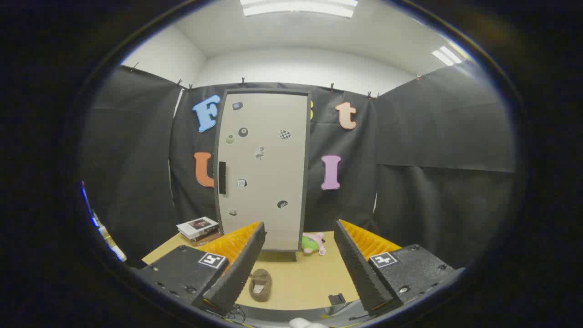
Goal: Open the shoe cabinet door, grab the shoes and put them into the shoe cabinet, then close the shoe cabinet door.
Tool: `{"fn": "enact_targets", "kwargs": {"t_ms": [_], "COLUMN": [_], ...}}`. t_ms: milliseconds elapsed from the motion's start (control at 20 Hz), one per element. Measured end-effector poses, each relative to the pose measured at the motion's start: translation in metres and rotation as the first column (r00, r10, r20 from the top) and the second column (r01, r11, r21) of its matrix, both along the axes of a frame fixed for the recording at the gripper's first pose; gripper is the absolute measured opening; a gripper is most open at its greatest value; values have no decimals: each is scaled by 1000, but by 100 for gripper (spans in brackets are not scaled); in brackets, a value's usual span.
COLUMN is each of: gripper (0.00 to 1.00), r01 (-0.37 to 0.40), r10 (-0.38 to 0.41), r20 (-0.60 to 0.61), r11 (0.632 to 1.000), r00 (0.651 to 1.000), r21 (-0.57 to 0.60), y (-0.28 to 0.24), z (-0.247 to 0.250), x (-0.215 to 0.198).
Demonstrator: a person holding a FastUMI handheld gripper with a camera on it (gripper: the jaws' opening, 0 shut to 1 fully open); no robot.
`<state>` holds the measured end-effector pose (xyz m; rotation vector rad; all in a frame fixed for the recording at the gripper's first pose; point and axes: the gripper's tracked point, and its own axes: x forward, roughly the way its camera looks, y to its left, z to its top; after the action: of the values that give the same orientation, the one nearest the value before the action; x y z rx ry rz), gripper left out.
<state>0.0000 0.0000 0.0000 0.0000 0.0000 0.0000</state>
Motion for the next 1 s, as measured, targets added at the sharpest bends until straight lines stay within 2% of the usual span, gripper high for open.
{"fn": "enact_targets", "kwargs": {"t_ms": [650, 1000], "gripper": [100, 100], "r01": [-25, -5], "r10": [25, 5], "r20": [-2, -18], "r11": [1000, 1000], "r00": [1000, 1000], "r21": [-14, 7], "y": [22, 45], "z": [-3, -9], "x": [-3, 39]}}
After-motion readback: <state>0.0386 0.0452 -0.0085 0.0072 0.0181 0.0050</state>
